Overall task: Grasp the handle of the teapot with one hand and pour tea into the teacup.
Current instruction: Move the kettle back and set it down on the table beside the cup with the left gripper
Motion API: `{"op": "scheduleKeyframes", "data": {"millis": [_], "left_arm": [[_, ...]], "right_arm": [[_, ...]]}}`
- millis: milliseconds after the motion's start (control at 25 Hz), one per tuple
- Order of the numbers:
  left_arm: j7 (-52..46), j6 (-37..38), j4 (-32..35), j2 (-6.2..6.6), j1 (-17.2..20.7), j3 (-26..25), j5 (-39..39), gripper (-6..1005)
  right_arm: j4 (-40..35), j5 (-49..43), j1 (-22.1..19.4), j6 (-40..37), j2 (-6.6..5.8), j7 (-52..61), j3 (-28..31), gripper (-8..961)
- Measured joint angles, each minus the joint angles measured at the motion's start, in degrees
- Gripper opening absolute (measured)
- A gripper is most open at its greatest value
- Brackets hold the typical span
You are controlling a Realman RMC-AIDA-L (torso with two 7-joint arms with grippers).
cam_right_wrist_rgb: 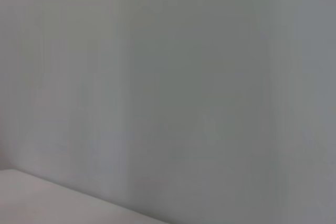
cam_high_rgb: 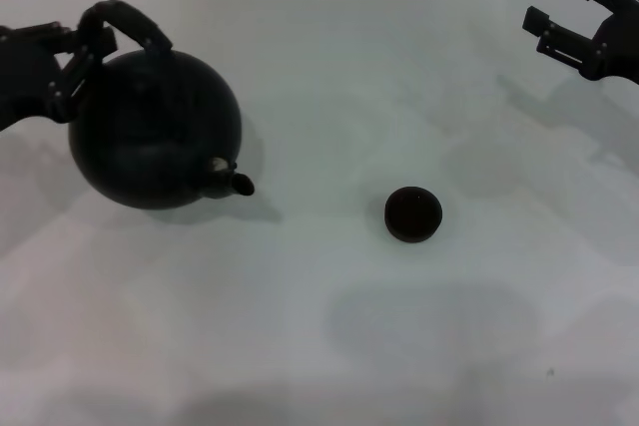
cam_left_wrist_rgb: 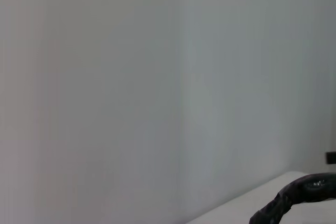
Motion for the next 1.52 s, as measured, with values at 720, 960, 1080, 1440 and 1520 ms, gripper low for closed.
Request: {"op": "scheduleKeyframes", "data": {"millis": [720,960,1080,1440,1520], "left_arm": [[10.37,-2.32,-9.27,-0.34,0.10,-2.77,0.04,100],[12.00,-3.02,-10.06,-0.50,0.12,-2.77,-0.03,101],[13.76,-3.32,-11.18,-0.55,0.04,-2.77,-0.21,101],[18.07,-3.68,-14.15,-0.64,0.10,-2.77,-2.71,101],[18.84,-3.70,-14.95,-0.63,0.14,-2.77,-3.16,101]], "right_arm": [[0.00,0.02,-0.04,0.40,0.00,0.00,-1.23,860],[0.00,0.02,-0.15,0.40,0.00,0.00,-1.23,860],[0.00,0.02,-0.17,0.40,0.00,0.00,-1.21,860],[0.00,0.02,-0.31,0.37,0.00,0.00,-1.20,860],[0.00,0.02,-0.35,0.37,0.00,0.00,-1.20,860]]}}
